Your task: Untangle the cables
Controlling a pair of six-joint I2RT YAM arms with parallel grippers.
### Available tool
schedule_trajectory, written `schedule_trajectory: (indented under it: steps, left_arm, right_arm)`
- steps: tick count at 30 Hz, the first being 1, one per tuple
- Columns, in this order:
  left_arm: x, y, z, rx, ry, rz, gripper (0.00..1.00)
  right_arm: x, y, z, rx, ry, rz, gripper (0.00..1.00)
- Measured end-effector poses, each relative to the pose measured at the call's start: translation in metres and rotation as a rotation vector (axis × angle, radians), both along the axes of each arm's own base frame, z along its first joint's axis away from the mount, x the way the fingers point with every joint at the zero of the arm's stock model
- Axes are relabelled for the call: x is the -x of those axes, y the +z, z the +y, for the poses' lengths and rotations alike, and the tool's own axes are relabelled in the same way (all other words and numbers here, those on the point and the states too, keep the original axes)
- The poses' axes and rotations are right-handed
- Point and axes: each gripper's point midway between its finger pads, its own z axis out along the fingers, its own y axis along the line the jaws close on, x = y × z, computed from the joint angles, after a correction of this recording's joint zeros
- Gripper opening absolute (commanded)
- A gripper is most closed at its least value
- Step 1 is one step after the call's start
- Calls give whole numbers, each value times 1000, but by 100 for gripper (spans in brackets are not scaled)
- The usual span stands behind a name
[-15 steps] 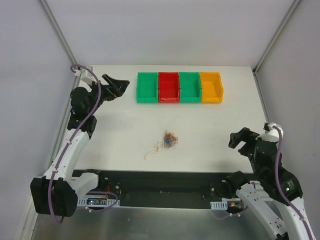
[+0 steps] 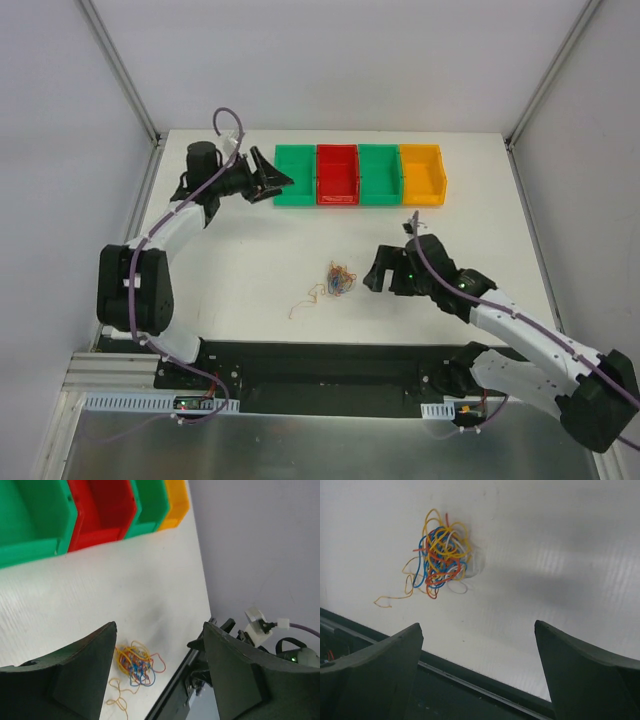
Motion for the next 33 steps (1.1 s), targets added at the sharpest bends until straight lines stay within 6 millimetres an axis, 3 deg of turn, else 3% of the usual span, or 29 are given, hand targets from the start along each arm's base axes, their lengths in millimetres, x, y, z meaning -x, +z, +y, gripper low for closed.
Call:
schedule_trajectory:
  steps: [3, 5, 7, 13, 18, 23, 28, 33]
  left_arm:
    - [11, -37, -23, -52, -66, 129, 82]
    - [27, -57, -44, -132, -115, 185, 89]
    - [42, -66, -62, -204, -156, 195, 88]
    - [78, -83, -109, -466, -254, 108, 79]
    - [106, -125, -147, -715, -371, 50, 75]
    - [137, -173, -150, -898, -492, 72, 72]
    - [153, -188, -148, -1036, -539, 33, 68]
    - [162, -193, -159, -1073, -575, 16, 35]
  right_arm:
    - [12, -11, 27, 4, 89, 27, 96]
    - [15, -11, 33, 0, 104, 25, 96]
    - [14, -6, 33, -9, 95, 9, 96]
    - [10, 38, 13, -79, 10, -147, 96]
    - [15, 78, -17, -161, -84, -298, 96]
    - [21, 78, -37, -143, -133, -317, 96]
    - [24, 64, -42, -89, -136, -277, 96]
    - [24, 55, -41, -58, -132, -248, 96]
